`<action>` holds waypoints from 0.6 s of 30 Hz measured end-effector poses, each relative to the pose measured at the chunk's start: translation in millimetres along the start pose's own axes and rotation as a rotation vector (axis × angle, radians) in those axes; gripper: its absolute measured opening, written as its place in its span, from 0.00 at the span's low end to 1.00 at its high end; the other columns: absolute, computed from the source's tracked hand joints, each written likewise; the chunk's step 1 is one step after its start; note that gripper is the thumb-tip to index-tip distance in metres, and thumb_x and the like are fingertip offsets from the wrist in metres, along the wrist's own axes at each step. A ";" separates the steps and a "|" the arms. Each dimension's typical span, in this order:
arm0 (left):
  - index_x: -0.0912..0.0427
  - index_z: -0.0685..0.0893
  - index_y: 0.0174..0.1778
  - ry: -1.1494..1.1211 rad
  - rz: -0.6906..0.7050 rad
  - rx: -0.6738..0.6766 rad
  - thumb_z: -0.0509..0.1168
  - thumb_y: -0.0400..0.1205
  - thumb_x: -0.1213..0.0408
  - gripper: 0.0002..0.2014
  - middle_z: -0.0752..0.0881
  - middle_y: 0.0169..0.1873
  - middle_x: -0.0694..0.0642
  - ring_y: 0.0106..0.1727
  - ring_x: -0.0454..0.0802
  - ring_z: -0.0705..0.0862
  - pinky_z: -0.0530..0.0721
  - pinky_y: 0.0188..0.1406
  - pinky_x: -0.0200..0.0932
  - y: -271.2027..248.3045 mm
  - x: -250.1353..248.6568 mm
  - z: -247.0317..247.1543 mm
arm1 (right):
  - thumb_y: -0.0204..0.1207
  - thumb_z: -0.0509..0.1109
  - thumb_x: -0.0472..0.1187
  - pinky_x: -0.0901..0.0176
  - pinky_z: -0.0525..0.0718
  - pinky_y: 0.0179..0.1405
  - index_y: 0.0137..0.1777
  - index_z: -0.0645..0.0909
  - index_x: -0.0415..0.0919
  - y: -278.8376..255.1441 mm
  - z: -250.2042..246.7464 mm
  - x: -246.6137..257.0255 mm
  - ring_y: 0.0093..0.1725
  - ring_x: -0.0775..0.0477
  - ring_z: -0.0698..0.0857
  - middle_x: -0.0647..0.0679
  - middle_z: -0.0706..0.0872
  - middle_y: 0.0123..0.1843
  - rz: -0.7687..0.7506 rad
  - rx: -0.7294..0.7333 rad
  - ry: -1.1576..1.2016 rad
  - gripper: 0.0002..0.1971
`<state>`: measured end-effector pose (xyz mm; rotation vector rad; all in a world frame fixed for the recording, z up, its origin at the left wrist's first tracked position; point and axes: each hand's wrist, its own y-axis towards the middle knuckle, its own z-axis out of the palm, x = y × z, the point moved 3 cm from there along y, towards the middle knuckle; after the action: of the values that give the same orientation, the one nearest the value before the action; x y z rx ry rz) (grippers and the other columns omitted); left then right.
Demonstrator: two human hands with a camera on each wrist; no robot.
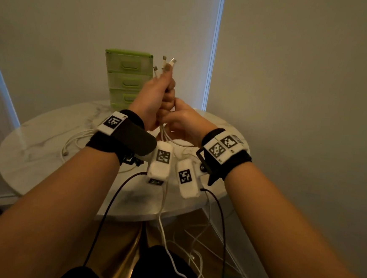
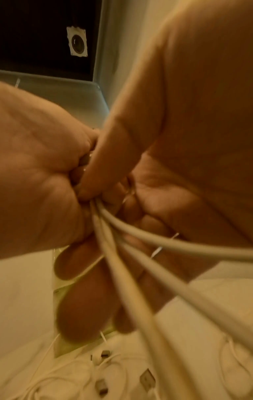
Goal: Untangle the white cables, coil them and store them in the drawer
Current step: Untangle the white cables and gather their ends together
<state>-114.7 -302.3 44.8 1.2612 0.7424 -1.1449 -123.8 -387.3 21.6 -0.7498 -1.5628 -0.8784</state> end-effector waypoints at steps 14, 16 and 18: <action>0.50 0.61 0.26 -0.100 0.041 -0.271 0.49 0.84 0.40 0.23 0.59 0.15 0.43 0.15 0.39 0.55 0.52 0.13 0.29 7.7 -4.6 -34.8 | 0.85 0.55 0.40 0.76 0.56 0.13 0.35 0.74 0.44 -20.0 -5.8 -75.7 0.13 0.60 0.59 0.54 0.64 0.17 0.102 0.048 0.023 0.15; 0.50 0.61 0.27 -0.055 0.042 -0.243 0.48 0.85 0.41 0.23 0.60 0.16 0.43 0.16 0.39 0.55 0.53 0.13 0.30 5.7 2.1 -33.5 | 0.84 0.56 0.39 0.73 0.58 0.13 0.36 0.73 0.45 -16.7 -8.4 -75.5 0.14 0.59 0.61 0.51 0.66 0.19 0.109 0.038 -0.066 0.13; 0.49 0.60 0.27 -0.032 0.028 -0.186 0.48 0.85 0.41 0.23 0.60 0.16 0.43 0.16 0.39 0.55 0.54 0.13 0.30 5.2 3.6 -31.4 | 0.83 0.57 0.36 0.67 0.70 0.14 0.43 0.72 0.43 -12.4 -5.0 -67.7 0.19 0.55 0.70 0.45 0.72 0.26 0.088 0.090 -0.114 0.08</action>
<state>-103.9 -273.2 36.8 1.0915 0.7858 -1.0457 -120.8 -398.1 -46.5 -0.8093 -1.6456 -0.7072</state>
